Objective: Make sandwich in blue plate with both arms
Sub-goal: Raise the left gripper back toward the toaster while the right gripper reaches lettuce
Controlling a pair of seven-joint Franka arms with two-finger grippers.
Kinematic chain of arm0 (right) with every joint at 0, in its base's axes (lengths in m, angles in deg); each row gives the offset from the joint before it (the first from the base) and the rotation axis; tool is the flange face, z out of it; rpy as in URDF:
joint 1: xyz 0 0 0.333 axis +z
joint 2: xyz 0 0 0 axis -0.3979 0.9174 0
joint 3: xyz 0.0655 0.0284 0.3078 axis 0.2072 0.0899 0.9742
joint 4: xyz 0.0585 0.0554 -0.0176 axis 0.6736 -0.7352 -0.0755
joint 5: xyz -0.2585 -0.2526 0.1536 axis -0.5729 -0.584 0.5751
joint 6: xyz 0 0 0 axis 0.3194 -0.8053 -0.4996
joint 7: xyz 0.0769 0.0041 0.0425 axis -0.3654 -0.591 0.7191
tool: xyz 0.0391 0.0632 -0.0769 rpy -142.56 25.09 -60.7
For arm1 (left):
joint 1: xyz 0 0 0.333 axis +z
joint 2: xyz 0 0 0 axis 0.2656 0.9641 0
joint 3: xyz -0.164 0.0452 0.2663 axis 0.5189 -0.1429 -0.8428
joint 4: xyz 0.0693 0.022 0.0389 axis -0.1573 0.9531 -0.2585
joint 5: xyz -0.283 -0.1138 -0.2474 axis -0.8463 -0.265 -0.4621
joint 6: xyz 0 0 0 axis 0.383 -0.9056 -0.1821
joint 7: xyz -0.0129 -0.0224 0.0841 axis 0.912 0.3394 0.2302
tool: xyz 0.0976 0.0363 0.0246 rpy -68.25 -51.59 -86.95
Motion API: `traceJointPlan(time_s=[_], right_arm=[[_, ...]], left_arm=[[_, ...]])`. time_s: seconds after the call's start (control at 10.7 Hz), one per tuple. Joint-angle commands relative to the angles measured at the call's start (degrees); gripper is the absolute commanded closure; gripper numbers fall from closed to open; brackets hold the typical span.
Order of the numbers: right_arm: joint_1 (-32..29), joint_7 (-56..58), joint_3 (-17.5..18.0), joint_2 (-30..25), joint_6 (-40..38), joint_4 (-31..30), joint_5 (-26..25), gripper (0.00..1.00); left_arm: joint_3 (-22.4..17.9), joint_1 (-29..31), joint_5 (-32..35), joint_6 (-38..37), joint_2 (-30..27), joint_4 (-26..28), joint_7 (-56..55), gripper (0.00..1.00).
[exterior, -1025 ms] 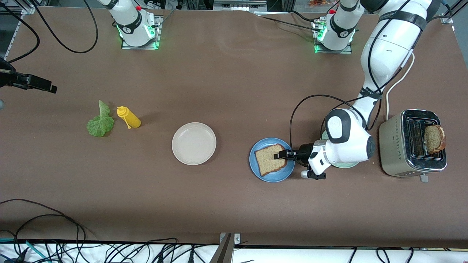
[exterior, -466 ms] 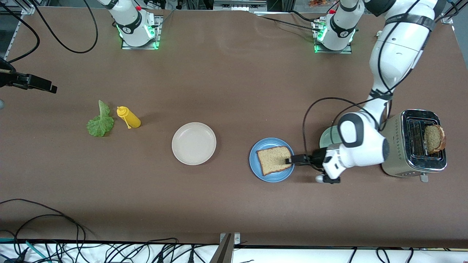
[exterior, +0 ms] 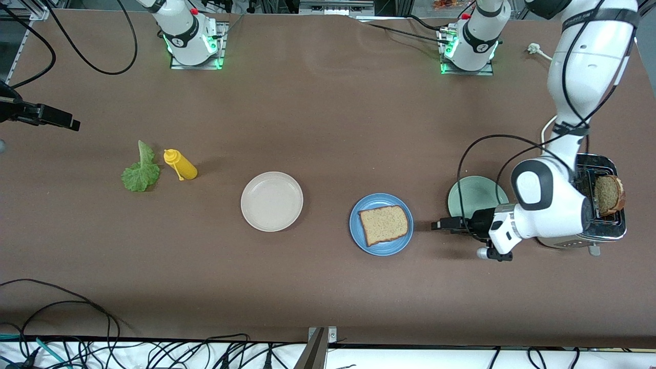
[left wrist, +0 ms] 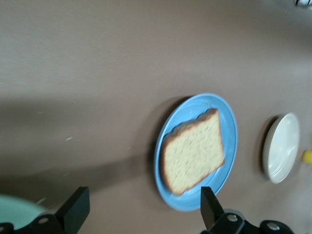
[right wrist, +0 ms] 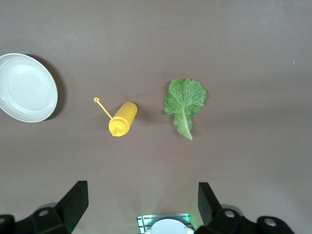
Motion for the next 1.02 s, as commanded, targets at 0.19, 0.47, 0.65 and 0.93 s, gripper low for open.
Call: traceJointPlan(time_s=[0.19, 0.47, 0.65, 0.93], right_arm=[[-0.21, 0.7, 0.33, 0.14, -0.34, 0.6, 2.76, 0.0], [1.55, 0.43, 1.3, 1.28, 0.36, 0.52, -0.58, 0.0], [2.34, 0.53, 2.7, 2.68, 1.85, 0.08, -3.03, 0.0], [3.22, 4.64, 4.2, 4.27, 9.04, -4.3, -10.24, 0.0]], left_arm=[[-4.55, -0.49, 29.49, -15.02, -15.8, 1.16, -6.01, 0.0], [-4.55, -0.49, 38.95, -25.03, -24.06, 0.54, -12.16, 0.0], [-4.72, -0.49, 38.96, -30.83, -28.72, 0.54, -12.34, 0.0], [-4.9, -0.84, 39.05, -35.41, -36.81, 1.33, -12.95, 0.0]])
